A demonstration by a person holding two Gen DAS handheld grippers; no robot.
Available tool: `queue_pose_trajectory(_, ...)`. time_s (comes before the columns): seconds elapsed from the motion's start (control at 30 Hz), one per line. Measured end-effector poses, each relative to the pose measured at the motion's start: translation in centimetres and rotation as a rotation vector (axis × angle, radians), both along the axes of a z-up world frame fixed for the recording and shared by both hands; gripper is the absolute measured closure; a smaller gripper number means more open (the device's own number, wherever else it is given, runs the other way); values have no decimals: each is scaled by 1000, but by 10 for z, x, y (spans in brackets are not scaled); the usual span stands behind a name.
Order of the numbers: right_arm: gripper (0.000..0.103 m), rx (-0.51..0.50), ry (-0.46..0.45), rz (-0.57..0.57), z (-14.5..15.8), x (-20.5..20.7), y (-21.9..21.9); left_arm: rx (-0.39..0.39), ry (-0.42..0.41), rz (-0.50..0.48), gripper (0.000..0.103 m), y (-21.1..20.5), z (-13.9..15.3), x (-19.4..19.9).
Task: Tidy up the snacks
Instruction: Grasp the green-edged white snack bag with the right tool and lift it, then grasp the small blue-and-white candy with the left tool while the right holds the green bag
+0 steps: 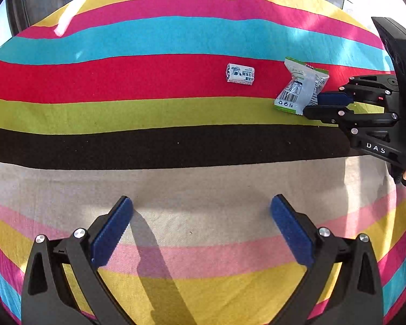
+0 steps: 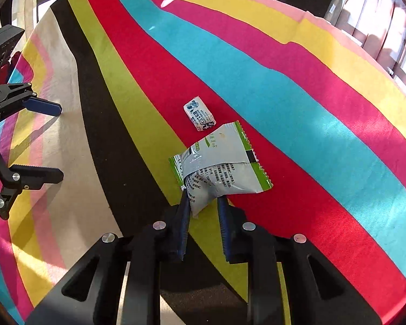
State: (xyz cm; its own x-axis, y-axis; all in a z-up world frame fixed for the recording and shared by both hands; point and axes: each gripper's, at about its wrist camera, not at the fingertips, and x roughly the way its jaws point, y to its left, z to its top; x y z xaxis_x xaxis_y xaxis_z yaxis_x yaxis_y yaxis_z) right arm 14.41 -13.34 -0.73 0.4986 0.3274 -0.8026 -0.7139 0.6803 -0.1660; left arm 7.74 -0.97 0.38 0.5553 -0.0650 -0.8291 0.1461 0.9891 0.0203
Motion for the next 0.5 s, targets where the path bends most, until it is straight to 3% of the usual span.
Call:
queue_pose_trajectory(0.13, 83, 45, 50, -19, 11, -34, -8, 0, 0, -1, 1, 0, 0, 0)
queue_pose_trajectory(0.33, 83, 235, 163, -182, 27, -84, -40, 1, 1, 0, 1, -1, -1, -1)
queue_pose_trajectory(0.5, 82, 339, 123, -276, 35, -144, -60, -75, 47, 51, 1, 6, 9, 29)
